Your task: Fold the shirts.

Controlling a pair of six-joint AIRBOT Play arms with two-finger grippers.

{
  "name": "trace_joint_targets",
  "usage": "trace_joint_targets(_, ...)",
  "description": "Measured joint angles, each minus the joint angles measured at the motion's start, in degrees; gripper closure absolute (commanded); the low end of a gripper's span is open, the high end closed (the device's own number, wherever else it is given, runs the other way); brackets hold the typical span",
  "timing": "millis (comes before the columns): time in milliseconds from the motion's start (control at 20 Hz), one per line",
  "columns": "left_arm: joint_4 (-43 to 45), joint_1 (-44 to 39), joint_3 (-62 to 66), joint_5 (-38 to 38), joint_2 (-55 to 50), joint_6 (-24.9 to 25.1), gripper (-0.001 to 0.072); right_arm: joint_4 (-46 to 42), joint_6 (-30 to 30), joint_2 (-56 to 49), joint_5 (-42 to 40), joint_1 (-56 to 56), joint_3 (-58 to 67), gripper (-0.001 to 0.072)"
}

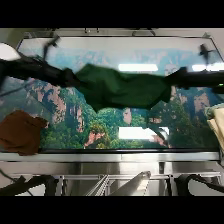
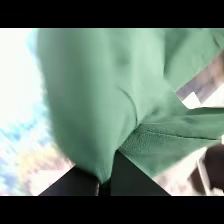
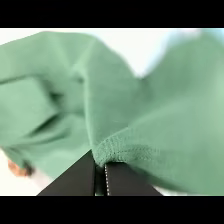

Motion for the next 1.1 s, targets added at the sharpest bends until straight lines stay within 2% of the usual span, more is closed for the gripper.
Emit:
trace_joint_targets(300, -0.07, 8.63, 9.07, -2.51, 15.47, -1.03, 0.0679, 8.41, -0.96, 22.32, 2.99, -7.69, 1.81, 0.0695)
trace_joint_targets(500, -0.02, 11.96, 6.05, -2.73, 22.36, -0.50, 0.0679, 6.84, -0.20, 32.37, 3.17, -8.61, 1.81, 0.0694)
trace_joint_targets(750, 0.28, 10.16, -8.22, -2.69, 23.74, 1.73, 0.0679, 0.17, 3.96, 34.49, 3.80, -6.01, -4.13, 0.0694)
trace_joint_targets(1000, 0.31, 5.16, -21.38, -1.77, 16.13, 5.44, 0.0676, -1.92, 4.55, 29.68, 1.57, -0.52, -20.79, 0.0685)
trace_joint_targets(1050, 0.33, 4.46, -23.19, -1.03, 14.01, 6.34, 0.0576, -2.19, 3.61, 28.09, -0.57, 0.48, -24.26, 0.0481)
trace_joint_targets(1100, 0.31, 4.02, -24.63, -0.13, 11.65, 7.32, 0.0356, -2.27, 2.51, 26.38, -2.95, 1.05, -26.82, 0.0194)
